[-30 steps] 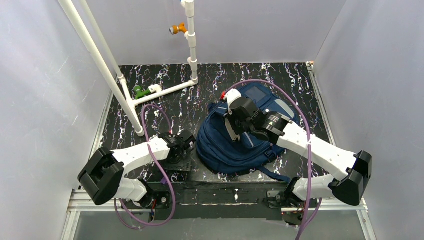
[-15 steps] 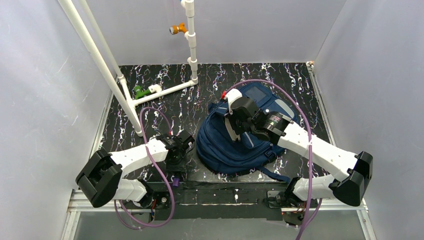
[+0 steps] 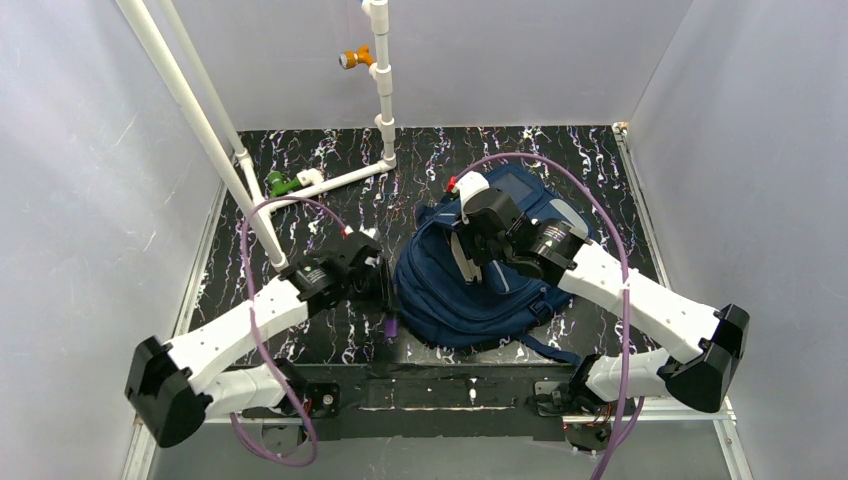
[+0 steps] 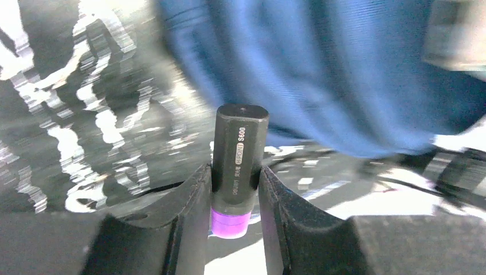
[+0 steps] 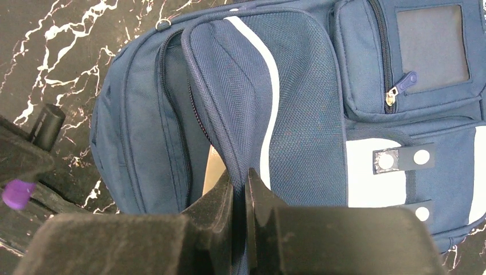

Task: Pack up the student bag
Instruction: Pick up the stationery from the center of the board, then place the stationery in the student bag.

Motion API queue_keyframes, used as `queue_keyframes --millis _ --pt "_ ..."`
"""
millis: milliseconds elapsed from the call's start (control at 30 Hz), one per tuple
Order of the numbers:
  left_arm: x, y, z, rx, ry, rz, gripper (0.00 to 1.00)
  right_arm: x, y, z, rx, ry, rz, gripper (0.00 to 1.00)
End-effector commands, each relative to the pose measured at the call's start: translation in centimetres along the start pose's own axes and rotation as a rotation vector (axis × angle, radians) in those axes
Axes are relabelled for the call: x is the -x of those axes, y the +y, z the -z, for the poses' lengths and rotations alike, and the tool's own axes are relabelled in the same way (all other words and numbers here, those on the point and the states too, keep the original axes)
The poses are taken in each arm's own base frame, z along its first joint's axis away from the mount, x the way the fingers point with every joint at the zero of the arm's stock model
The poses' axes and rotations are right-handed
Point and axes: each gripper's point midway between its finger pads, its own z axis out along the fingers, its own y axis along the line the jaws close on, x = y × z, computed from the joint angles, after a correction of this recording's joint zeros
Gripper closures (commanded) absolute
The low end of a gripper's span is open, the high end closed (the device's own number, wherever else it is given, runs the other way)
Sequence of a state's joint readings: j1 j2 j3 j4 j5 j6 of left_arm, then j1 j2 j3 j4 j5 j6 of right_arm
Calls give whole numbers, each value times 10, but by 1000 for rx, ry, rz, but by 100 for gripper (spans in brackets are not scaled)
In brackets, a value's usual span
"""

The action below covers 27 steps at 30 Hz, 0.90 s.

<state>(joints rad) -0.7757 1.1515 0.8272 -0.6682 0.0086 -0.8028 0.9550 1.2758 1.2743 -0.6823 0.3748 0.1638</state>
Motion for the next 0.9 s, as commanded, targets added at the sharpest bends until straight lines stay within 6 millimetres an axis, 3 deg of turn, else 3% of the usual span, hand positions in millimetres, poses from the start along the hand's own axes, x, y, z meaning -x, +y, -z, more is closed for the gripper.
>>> queue_keyframes --millis 0,133,167,300,467,667,800,867 --pt "41 -89 45 -423 -137 134 92 62 4 37 48 -217 -149 99" --pt "83 -149 59 -709 -212 317 95 77 7 44 67 -278 -255 99" --pt "92 -158 52 -706 -202 343 95 81 8 46 76 -291 -281 99" --pt "125 -199 60 -805 -254 327 95 95 9 56 103 -346 -345 99" --pt "143 -223 44 -828 -252 399 94 109 5 68 105 -396 -384 99" --pt "145 -250 32 -827 -240 440 92 110 6 62 94 -386 -380 99" --pt "141 -257 13 -806 -185 473 78 108 3 58 77 -383 -370 99" --pt "139 -255 6 -790 -180 485 62 104 0 56 59 -378 -362 99"
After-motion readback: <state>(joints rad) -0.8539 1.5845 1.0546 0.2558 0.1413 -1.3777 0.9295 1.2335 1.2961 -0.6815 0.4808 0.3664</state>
